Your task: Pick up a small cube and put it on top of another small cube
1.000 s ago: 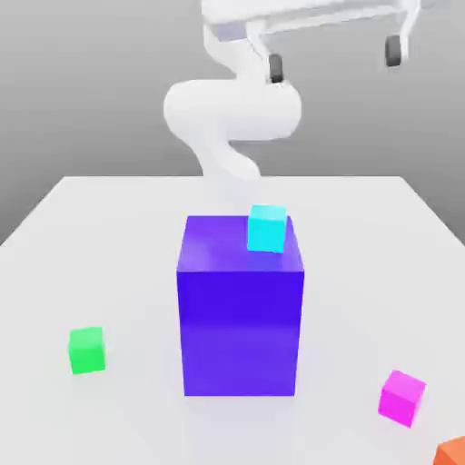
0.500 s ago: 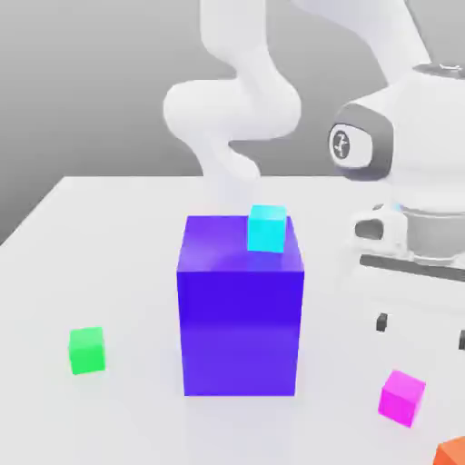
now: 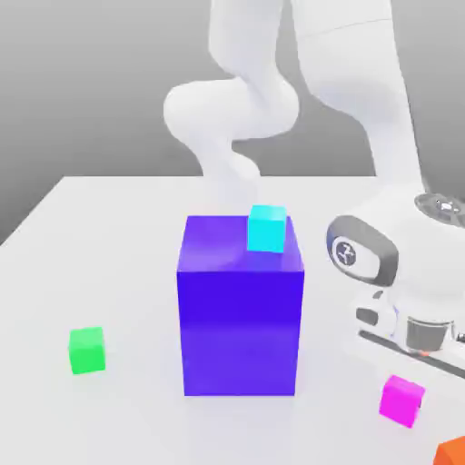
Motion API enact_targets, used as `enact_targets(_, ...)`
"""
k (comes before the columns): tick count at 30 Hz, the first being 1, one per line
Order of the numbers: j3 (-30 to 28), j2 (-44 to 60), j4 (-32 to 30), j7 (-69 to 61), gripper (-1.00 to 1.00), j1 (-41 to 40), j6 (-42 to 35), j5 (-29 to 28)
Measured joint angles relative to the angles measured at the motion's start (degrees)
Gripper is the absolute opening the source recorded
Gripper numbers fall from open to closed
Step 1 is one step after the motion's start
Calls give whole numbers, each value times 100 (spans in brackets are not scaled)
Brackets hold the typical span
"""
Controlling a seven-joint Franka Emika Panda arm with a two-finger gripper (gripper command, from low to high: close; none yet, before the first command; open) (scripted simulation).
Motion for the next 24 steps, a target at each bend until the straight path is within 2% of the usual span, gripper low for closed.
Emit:
enact_targets(4,393,-740,-162,-415,-100,-288,-569,534)
enact_targets(9,340,-617,418,-1370,-100,-742,-1292,616)
enact_targets(20,-837,-1754,-466,-4091,-100,-2786,-1384,1091)
enact_targets(24,-1405,-2310,-999,-5377,-100,-4249,-1342,1328)
